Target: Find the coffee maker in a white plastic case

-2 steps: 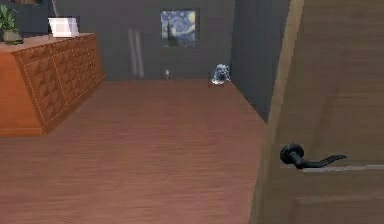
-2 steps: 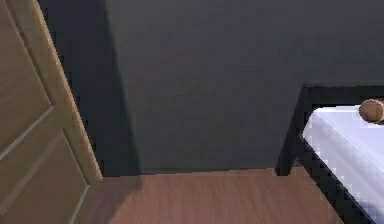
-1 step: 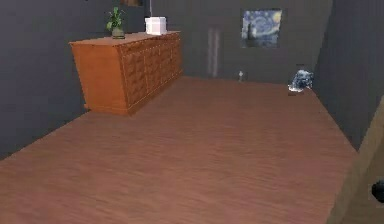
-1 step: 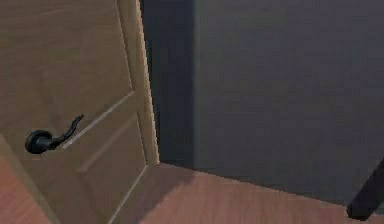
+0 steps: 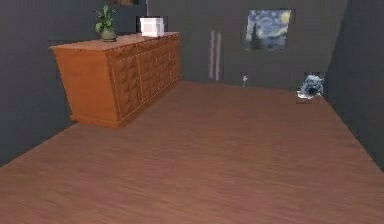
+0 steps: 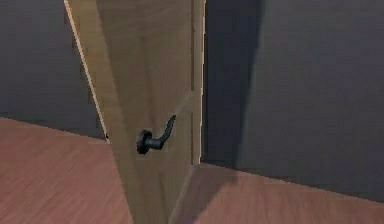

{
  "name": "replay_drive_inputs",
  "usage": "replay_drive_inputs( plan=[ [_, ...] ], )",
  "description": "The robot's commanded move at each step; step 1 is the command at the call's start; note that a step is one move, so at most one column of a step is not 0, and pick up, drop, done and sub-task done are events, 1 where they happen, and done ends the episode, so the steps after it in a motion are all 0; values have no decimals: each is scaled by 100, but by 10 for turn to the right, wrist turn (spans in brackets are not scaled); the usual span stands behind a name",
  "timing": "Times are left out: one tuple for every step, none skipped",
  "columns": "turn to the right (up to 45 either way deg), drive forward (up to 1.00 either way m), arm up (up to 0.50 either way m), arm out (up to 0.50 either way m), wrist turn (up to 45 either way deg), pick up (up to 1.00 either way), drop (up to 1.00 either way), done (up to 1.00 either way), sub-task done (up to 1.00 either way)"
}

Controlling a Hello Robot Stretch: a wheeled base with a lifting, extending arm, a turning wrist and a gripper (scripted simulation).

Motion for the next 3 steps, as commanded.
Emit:
replay_drive_inputs(
  plan=[
    [120, 0, 0, 0, 0, 0, 0, 0, 0],
    [0, 70, 0, 0, 0, 0, 0, 0, 0],
    [450, 0, 0, 0, 0, 0, 0, 0, 0]
  ],
)
